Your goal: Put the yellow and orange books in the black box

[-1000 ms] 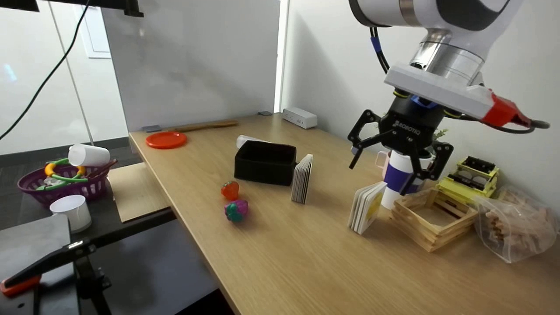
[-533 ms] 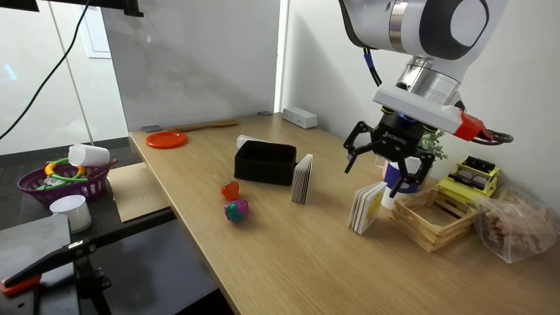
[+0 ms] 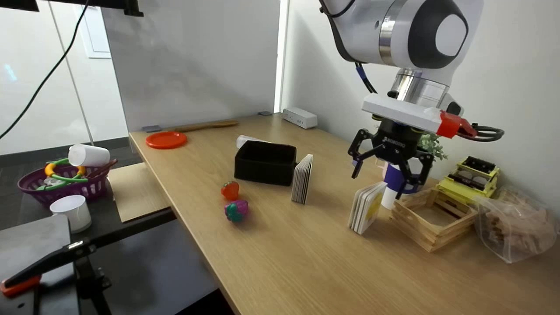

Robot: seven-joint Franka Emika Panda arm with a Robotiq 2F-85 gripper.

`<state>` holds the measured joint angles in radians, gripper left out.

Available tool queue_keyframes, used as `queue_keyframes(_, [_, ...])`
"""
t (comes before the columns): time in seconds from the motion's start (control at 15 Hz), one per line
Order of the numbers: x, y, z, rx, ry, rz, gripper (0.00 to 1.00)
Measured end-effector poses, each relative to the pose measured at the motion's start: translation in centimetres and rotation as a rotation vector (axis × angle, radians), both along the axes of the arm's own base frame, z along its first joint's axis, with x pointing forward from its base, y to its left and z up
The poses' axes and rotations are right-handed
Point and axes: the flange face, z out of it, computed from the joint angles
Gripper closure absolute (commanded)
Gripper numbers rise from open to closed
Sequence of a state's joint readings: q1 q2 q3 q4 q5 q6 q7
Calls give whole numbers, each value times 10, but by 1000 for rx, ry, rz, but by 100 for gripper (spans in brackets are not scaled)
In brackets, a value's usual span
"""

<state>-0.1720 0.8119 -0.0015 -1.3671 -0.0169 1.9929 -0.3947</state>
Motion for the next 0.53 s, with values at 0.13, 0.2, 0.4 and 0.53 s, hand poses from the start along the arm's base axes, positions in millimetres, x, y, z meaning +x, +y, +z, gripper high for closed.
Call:
queue_keyframes(0.13, [4, 2, -7, -6, 2, -11, 0])
queue_keyframes(0.2, [6, 2, -11, -8, 1, -15, 0])
queue_keyframes(0.4, [11, -1, -23, -12, 3, -28, 0])
queue_keyframes(0.53, [14, -3, -31, -15, 4, -34, 0])
